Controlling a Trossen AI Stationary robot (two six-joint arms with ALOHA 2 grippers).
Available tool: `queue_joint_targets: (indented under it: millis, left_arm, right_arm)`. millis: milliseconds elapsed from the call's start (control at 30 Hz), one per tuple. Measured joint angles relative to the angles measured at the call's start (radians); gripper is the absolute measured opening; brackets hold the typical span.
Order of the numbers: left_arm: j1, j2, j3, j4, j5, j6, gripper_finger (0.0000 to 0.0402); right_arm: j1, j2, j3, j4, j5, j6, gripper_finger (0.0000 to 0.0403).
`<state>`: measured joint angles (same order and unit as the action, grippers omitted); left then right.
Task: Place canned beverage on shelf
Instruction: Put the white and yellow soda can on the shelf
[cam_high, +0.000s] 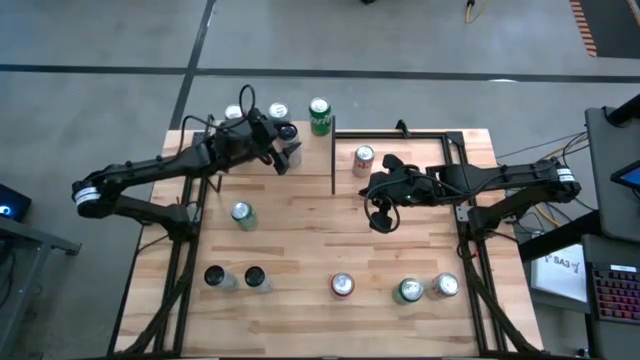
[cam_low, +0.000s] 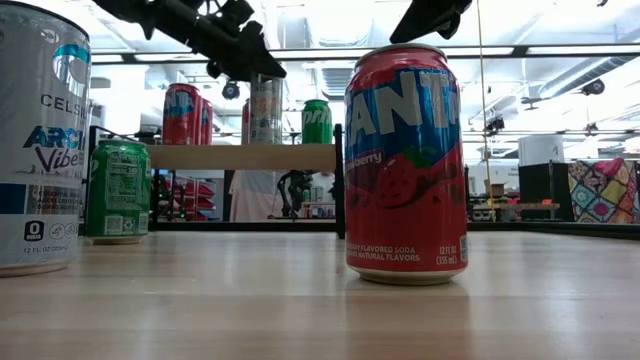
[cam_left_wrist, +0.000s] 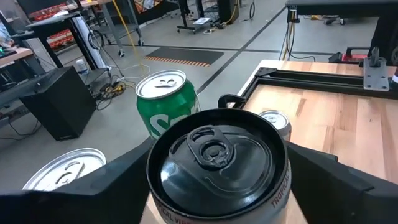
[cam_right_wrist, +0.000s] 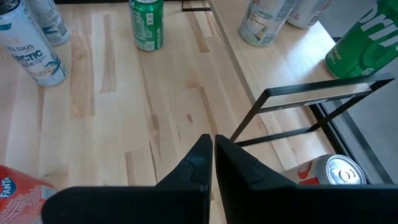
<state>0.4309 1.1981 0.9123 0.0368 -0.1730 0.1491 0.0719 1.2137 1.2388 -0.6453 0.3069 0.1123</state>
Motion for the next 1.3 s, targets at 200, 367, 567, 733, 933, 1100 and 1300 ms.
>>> queue_joint_targets:
  millis: [200,367,567,733,933,1100,1300]
  left_arm:
    - [-0.002,-0.008,0.000,-0.004,0.000,-0.029,0.0248]
    - [-0.021,-0.031,0.000,-0.011,0.001,-0.036,0.0248]
    - [-0.077,-0.124,0.028,-0.073,0.001,-0.044,0.0248]
    - [-0.110,-0.240,0.114,-0.315,0.003,-0.122,0.0248]
    - [-0.148,-0.346,0.251,-0.746,-0.058,-0.289,0.0248]
    - [-0.187,-0.401,0.256,-0.895,-0.169,-0.372,0.0248]
    - [-0.195,-0.468,0.205,-0.970,-0.244,-0.410,0.0248]
  right_arm:
    - [0.000,0.000,0.000,0.000,0.000,0.000,0.0009]
    - [0.000,0.000,0.000,0.000,0.000,0.001,0.0009]
    - [0.000,0.000,0.000,0.000,0.000,0.008,0.0009]
    - [0.000,0.000,0.000,0.000,0.000,0.008,0.0009]
    - [0.000,0.000,0.000,0.005,-0.003,0.008,0.0009]
    - [0.000,0.000,0.000,0.037,-0.021,0.000,0.0009]
    - [0.002,0.000,-0.002,0.053,-0.027,-0.003,0.0009]
